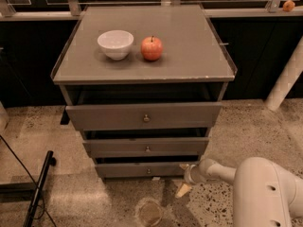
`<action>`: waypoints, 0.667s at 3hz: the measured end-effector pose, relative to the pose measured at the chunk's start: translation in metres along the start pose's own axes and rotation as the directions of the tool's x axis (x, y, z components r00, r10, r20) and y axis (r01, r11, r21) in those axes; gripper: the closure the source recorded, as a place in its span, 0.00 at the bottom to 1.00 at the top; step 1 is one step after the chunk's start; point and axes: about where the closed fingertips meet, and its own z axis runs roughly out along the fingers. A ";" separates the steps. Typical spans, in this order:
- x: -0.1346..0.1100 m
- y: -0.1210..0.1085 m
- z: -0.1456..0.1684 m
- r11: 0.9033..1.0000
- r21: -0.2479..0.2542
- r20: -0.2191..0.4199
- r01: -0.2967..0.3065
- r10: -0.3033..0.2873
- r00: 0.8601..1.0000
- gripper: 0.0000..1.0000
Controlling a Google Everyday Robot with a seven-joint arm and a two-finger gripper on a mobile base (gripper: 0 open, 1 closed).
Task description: Close bottom drawer
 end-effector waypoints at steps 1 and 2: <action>-0.002 0.005 -0.006 0.999 -0.048 -0.015 0.015 -0.016 1.000 0.00; -0.004 0.017 -0.007 0.992 -0.124 -0.031 0.035 -0.039 0.999 0.00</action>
Offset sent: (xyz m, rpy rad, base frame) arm -0.0281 0.0080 0.0086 -0.0298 0.1643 0.1529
